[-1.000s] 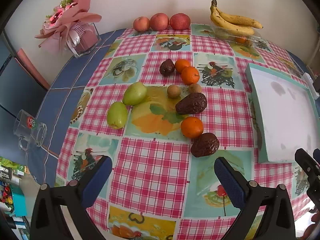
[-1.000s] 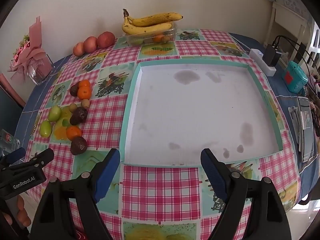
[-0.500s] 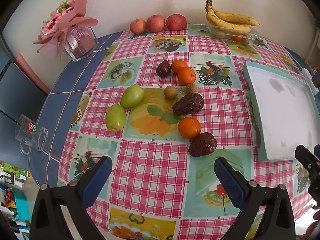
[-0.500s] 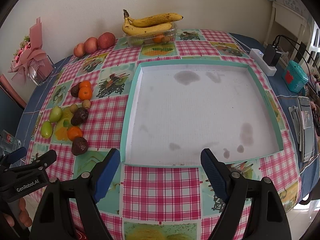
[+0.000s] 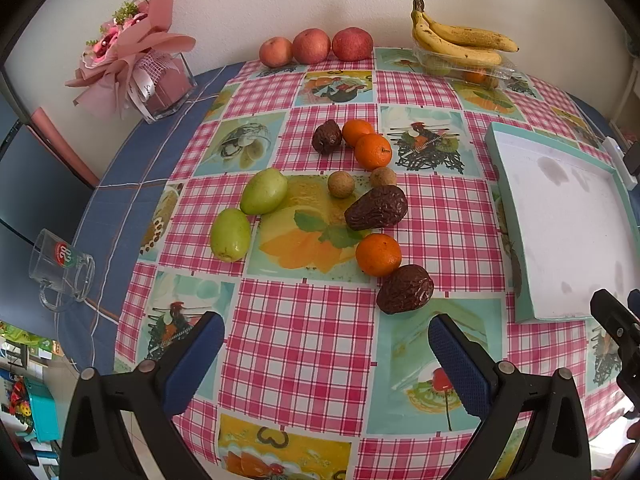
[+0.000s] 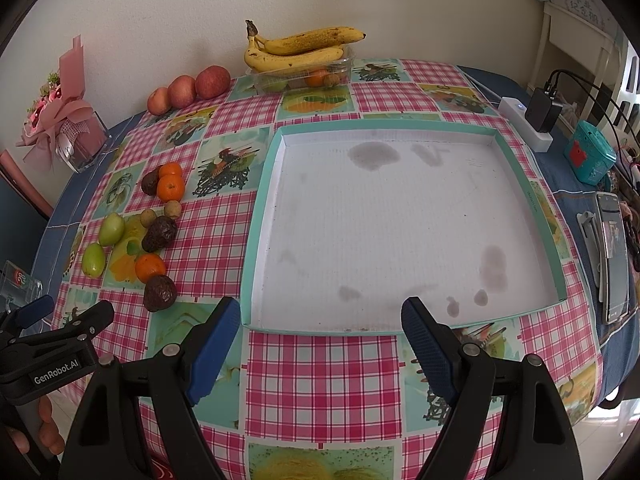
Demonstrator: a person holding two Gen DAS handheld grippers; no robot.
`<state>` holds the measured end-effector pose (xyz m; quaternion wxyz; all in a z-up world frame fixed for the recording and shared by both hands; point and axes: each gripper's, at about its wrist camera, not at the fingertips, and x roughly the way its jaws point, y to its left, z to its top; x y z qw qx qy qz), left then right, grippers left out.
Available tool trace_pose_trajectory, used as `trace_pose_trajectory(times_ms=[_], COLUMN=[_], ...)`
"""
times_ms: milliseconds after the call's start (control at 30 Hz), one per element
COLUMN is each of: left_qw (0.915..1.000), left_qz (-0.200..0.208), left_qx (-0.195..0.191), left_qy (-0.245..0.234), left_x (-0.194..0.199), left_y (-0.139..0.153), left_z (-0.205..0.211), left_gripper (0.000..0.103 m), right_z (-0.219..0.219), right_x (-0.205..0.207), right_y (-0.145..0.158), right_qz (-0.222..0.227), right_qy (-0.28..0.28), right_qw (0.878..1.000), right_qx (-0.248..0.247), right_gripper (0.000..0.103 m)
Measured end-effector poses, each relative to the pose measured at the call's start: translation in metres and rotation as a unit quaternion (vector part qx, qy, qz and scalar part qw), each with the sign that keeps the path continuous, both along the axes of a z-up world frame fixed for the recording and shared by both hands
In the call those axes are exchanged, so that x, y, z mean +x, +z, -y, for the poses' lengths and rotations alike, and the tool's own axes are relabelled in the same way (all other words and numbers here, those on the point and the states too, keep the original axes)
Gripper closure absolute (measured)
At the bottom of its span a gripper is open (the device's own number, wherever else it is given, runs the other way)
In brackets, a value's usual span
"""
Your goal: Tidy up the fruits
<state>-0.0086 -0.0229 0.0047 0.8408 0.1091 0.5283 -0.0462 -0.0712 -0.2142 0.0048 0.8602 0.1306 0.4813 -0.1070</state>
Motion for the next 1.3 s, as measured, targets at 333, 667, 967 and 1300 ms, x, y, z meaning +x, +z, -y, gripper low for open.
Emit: trace_pose_trajectory(times_ms=[333,667,967,1300], left_qw=[1.0,1.0,1.0,0.9991], left_qz=[0.0,0.0,0.0,0.023], left_qx=[0.0,0.0,-0.006,-0.025], left_qy=[0.0,0.001,-0.002,0.025], left_x=[0.0,0.0,0.001,0.004], left_y=[0.0,0.0,0.001,0.008], left_z=[0.001,0.001,0.003,-0.018], left_gripper=[0.0,0.0,0.0,0.0], right_z=[0.0,0.001,0.002,0.0], right_x=[0.0,0.001,0.0,0.0], right_y=[0.0,0.001,-0.001,0.003], right_qz=[0.0,-0.001,-0.003,0.014], right_qy=[0.0,0.0,-0.002,-0.007], right_qw=[1.0,1.0,1.0,1.0], right_qx=[-0.001,-0.001,-0.003,-0.001], right_gripper=[0.019,0.019,0.019,0.019])
